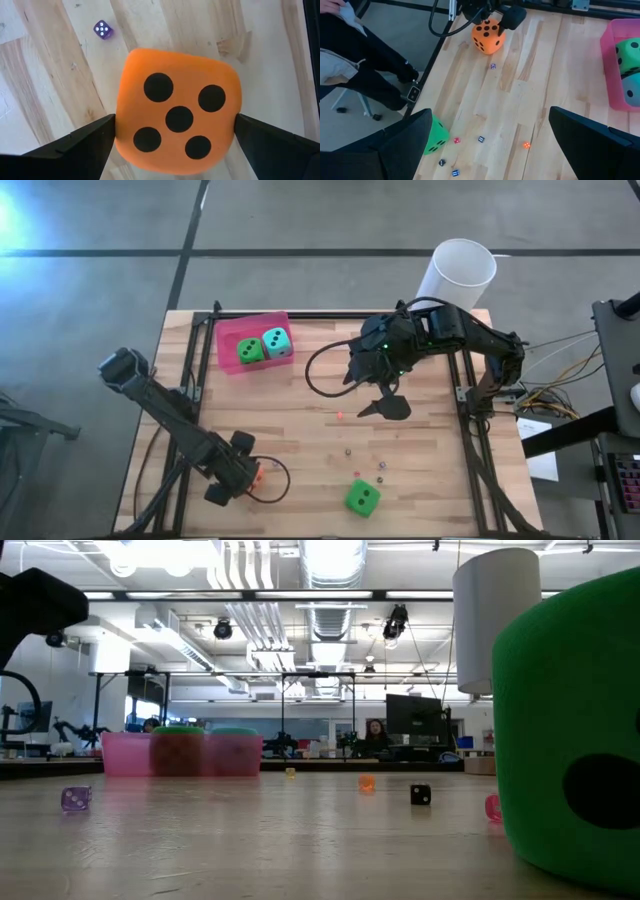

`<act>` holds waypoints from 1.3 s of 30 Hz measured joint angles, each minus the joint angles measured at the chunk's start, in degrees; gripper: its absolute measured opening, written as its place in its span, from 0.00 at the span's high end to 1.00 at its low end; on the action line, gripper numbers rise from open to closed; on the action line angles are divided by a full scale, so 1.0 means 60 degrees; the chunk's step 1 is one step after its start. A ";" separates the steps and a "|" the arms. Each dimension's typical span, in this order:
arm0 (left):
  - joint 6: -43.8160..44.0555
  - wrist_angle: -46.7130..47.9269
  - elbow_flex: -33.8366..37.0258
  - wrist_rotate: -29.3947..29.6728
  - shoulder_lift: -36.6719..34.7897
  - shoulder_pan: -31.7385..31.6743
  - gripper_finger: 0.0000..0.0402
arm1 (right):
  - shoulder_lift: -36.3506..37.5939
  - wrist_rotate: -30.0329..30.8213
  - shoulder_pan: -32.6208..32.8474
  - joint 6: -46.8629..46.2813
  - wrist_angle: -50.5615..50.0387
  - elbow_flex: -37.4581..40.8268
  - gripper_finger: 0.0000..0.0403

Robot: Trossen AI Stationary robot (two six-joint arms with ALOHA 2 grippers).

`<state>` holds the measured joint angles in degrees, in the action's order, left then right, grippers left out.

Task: Pick & Place Dice
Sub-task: Put the big orange dice into the red bin

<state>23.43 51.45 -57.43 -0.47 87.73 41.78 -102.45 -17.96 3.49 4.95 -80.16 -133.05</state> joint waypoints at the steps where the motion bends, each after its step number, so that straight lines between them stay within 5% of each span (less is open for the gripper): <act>1: 0.0001 -0.0077 0.0072 -0.0004 -0.0009 -0.0002 0.01 | 0.0000 0.0000 -0.0002 0.0018 0.0000 0.0000 0.01; 39: 0.0362 -0.0632 0.0418 -0.0069 0.0020 -0.0025 0.02 | 0.0000 0.0000 -0.0004 0.0019 0.0011 0.0000 0.01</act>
<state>25.61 47.66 -54.92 -0.89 87.85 41.63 -102.45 -17.96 3.46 5.06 -80.09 -133.05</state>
